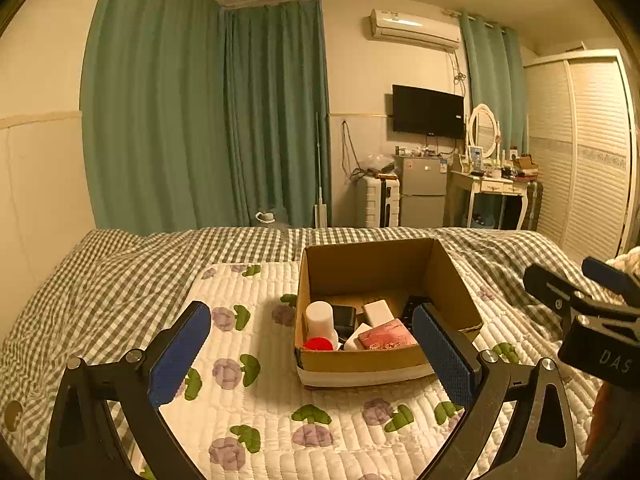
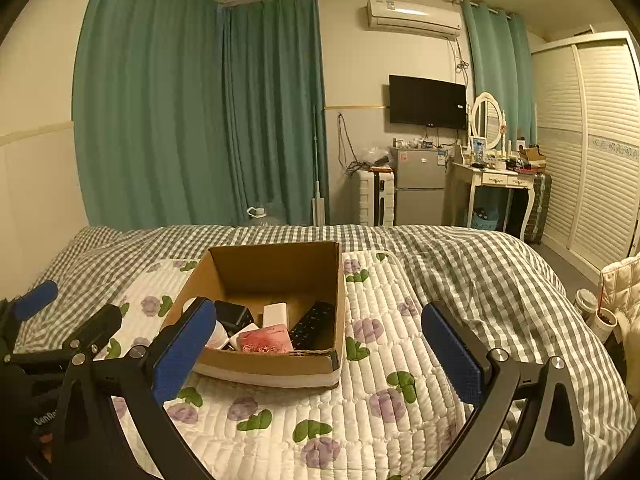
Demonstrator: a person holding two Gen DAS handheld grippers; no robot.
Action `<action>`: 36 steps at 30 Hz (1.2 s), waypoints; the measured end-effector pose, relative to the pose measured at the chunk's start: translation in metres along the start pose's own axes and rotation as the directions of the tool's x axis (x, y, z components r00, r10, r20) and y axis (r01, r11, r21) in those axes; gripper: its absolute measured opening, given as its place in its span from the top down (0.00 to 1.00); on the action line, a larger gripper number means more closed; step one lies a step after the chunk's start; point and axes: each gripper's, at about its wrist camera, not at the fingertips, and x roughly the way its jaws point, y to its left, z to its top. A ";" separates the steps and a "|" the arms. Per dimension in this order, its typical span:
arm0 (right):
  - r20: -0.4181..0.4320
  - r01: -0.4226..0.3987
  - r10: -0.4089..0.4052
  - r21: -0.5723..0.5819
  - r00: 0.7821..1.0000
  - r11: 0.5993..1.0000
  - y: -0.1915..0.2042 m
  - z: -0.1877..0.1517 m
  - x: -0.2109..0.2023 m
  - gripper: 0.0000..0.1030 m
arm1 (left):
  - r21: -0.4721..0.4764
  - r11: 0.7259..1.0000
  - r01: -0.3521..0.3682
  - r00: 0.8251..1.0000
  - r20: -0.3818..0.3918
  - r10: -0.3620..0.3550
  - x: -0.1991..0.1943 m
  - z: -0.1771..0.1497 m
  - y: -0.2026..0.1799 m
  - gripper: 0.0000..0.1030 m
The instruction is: Organize rigid objects
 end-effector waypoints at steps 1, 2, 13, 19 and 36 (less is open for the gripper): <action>0.002 0.002 -0.002 -0.001 1.000 1.000 -0.002 0.000 0.002 0.00 | -0.003 1.000 0.003 1.000 0.000 -0.003 0.001 0.000 0.001 0.00; 0.005 -0.001 0.001 -0.001 1.000 1.000 -0.002 -0.001 0.002 0.00 | -0.005 1.000 0.000 1.000 0.001 0.000 0.002 -0.001 0.001 0.00; 0.015 -0.003 0.003 -0.006 1.000 1.000 -0.003 0.001 -0.010 0.00 | -0.006 1.000 -0.008 1.000 0.008 0.008 -0.003 0.000 0.002 0.00; 0.019 -0.006 0.006 -0.008 1.000 1.000 -0.003 0.002 -0.012 0.00 | -0.011 1.000 -0.005 1.000 0.003 0.005 -0.002 0.000 0.004 0.00; 0.017 0.000 0.000 -0.025 1.000 1.000 0.002 0.002 -0.013 0.00 | -0.024 1.000 -0.012 1.000 -0.013 0.012 0.003 -0.005 0.008 0.00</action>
